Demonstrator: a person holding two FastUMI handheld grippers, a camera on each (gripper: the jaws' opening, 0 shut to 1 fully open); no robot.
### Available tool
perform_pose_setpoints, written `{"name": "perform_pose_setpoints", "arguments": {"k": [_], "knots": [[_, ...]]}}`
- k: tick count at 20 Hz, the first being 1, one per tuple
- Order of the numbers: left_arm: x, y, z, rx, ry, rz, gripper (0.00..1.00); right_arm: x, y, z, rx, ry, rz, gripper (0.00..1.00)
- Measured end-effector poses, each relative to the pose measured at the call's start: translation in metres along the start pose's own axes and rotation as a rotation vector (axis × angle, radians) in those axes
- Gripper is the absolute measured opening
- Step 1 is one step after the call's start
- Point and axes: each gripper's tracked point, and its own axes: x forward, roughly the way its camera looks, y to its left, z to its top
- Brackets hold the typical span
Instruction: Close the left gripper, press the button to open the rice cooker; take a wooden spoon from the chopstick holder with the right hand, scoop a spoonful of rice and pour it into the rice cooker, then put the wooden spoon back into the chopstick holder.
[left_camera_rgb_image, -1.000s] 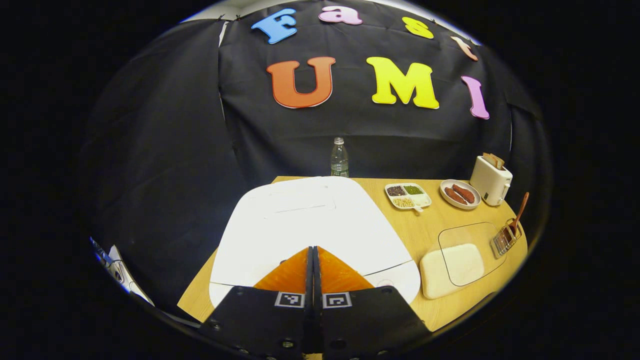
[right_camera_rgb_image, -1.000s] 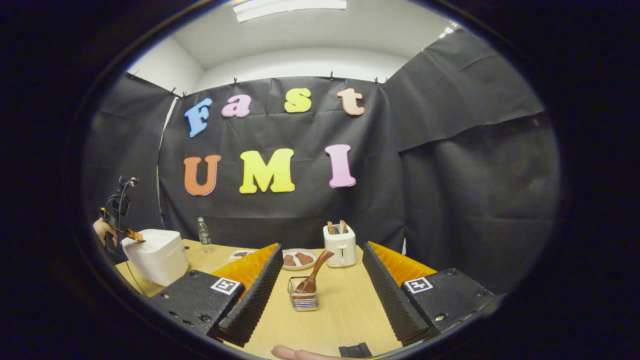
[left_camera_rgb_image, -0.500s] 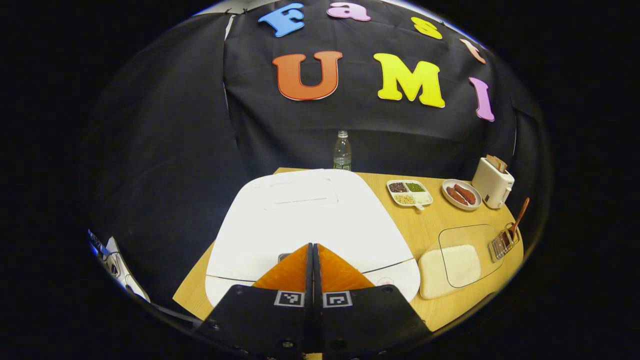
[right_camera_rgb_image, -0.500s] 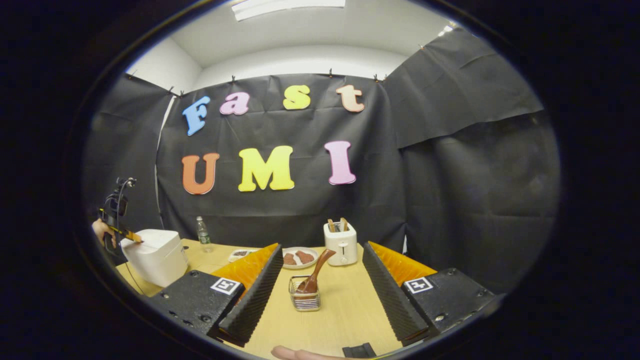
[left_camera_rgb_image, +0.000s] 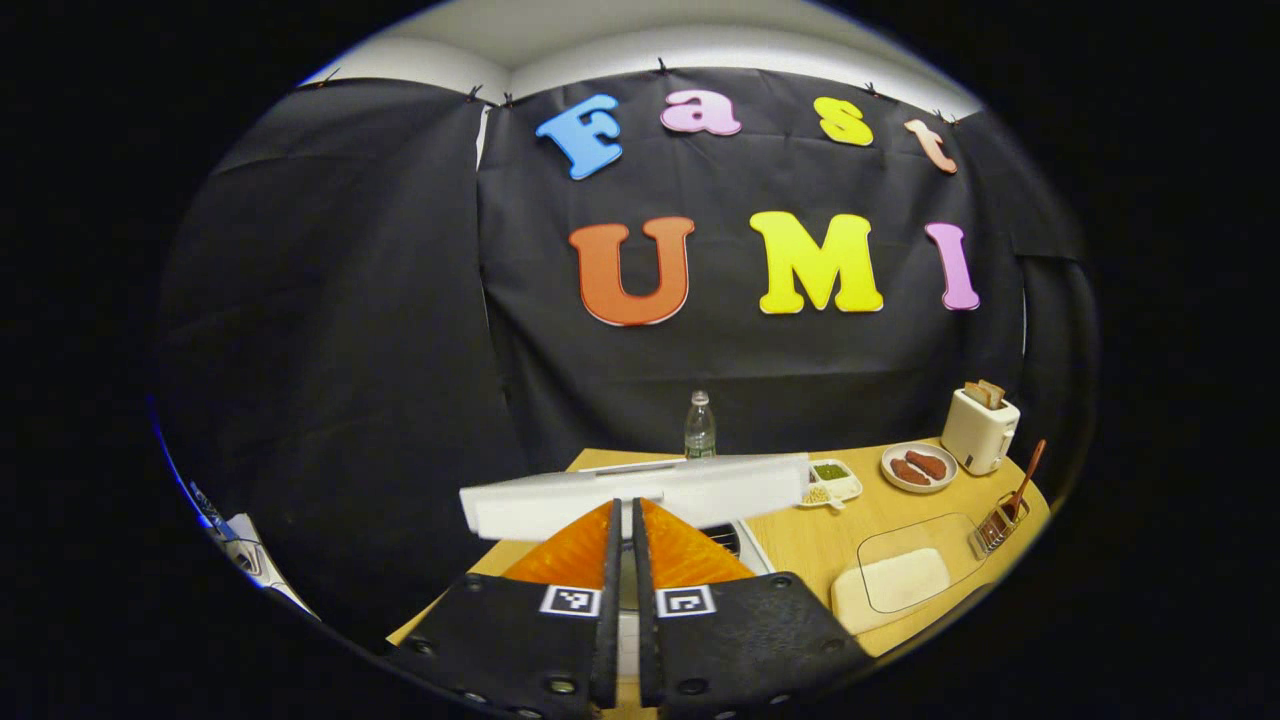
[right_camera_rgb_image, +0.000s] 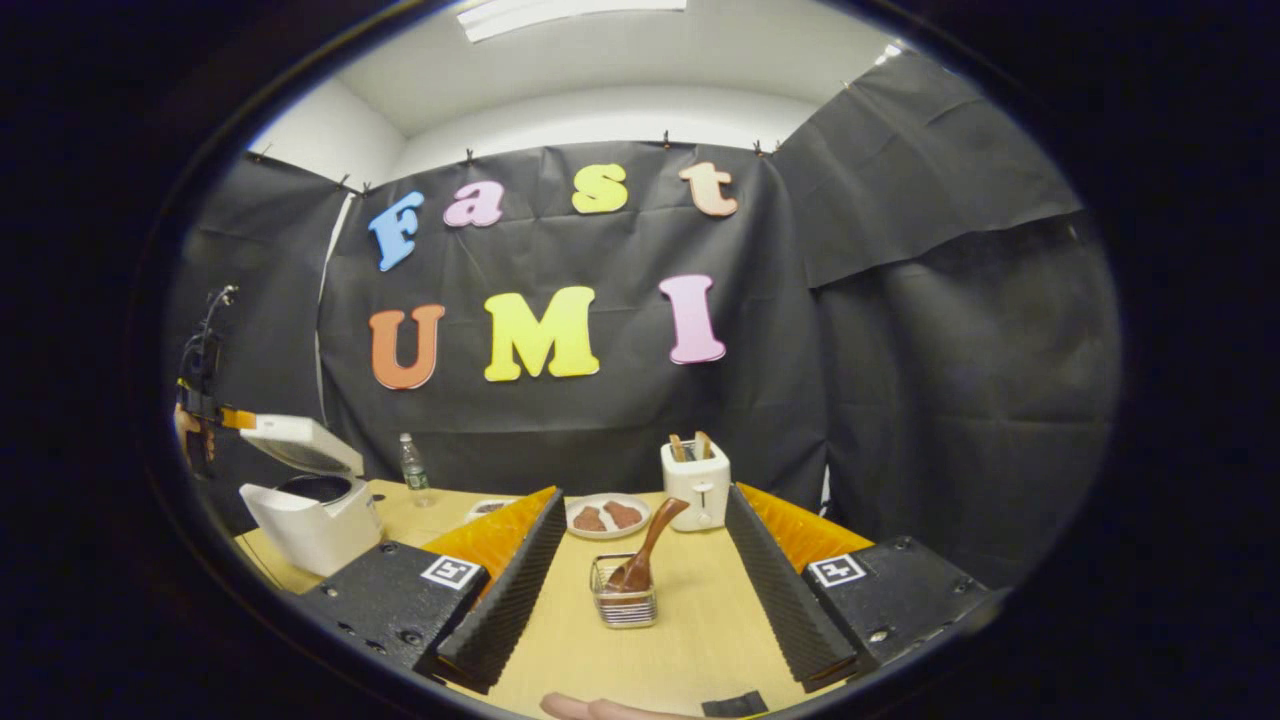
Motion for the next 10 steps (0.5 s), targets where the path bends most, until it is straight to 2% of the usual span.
{"name": "perform_pose_setpoints", "arguments": {"k": [2,3,4,5,6,7,10], "knots": [[-0.028,0.006,0.008,0.020,-0.034,0.031,0.54,0.009,0.003,-0.007,0.010,0.010,0.013,1.00],[-0.045,0.009,0.011,0.034,-0.052,0.056,0.68,0.014,0.003,-0.008,0.017,0.003,0.009,1.00],[-0.059,0.008,0.015,0.048,-0.077,0.076,0.71,0.021,0.002,-0.005,0.020,-0.015,0.006,1.00],[-0.076,0.003,0.015,0.061,-0.095,0.070,0.80,0.029,0.002,-0.006,0.013,-0.021,-0.003,1.00],[-0.090,-0.003,0.013,0.063,-0.105,0.061,0.83,0.036,0.001,-0.010,0.007,-0.024,-0.010,1.00],[-0.101,-0.008,0.012,0.054,-0.122,0.051,0.94,0.044,0.001,-0.013,0.006,-0.020,-0.014,1.00],[-0.143,-0.020,0.011,0.010,-0.157,0.001,0.95,0.069,0.005,-0.022,-0.017,-0.007,-0.014,1.00]]}}
